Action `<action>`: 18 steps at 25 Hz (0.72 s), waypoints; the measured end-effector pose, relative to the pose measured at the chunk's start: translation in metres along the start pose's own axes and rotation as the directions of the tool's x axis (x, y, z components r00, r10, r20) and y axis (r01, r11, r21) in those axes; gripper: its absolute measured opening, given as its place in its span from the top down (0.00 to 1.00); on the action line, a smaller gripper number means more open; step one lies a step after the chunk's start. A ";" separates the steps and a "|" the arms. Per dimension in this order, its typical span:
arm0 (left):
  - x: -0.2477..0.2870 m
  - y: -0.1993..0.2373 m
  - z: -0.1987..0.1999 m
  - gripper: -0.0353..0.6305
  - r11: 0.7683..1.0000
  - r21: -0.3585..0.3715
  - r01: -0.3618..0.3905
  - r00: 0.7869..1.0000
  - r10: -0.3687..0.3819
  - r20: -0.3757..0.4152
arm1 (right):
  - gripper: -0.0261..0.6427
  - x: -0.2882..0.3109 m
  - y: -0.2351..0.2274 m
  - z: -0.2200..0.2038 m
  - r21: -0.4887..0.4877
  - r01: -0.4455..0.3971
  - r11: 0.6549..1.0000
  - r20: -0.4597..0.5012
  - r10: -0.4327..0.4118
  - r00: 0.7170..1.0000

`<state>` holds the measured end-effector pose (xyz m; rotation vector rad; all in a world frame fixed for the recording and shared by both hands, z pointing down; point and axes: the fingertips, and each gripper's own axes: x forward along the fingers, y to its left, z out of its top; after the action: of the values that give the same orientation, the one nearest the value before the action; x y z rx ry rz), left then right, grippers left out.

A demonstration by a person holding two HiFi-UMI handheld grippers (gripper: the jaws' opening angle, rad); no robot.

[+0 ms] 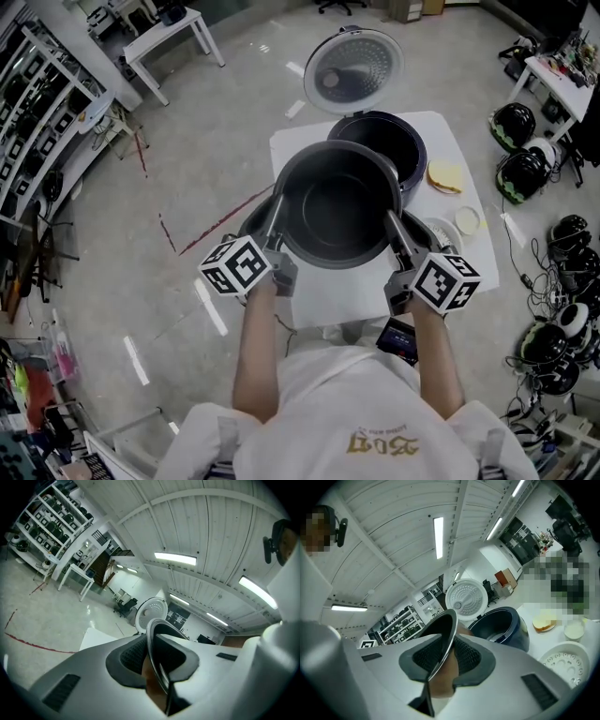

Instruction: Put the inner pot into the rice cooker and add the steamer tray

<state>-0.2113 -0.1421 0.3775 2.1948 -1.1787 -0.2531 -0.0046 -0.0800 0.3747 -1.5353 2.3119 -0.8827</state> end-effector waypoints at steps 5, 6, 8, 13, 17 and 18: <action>0.021 -0.015 0.010 0.84 1.000 0.007 0.004 1.000 -0.005 0.021 | 0.83 0.004 -0.010 0.028 -0.014 -0.021 1.000 0.019 0.021 1.000; 0.026 -0.018 0.010 0.83 1.000 0.007 0.004 1.000 -0.004 0.026 | 0.83 0.006 -0.013 0.033 -0.014 -0.029 0.999 0.020 0.029 0.999; 0.036 -0.022 0.011 0.83 1.000 0.007 -0.001 0.999 0.001 0.037 | 0.83 0.009 -0.021 0.043 -0.013 -0.043 0.999 0.021 0.043 0.999; 0.058 -0.029 0.018 0.83 1.000 0.000 -0.005 0.998 0.005 0.059 | 0.83 0.020 -0.034 0.064 -0.019 -0.065 0.998 0.024 0.065 0.998; 0.078 -0.034 0.025 0.84 1.000 0.003 -0.008 0.997 0.008 0.078 | 0.83 0.031 -0.045 0.081 -0.028 -0.081 0.996 0.026 0.081 0.996; 0.083 -0.035 0.026 0.84 1.000 0.004 -0.009 0.997 0.009 0.080 | 0.83 0.034 -0.049 0.085 -0.030 -0.082 0.996 0.026 0.082 0.996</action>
<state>-0.1507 -0.2066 0.3460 2.2003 -1.2332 -0.3371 0.0599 -0.1532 0.3412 -1.4428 2.3597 -0.8067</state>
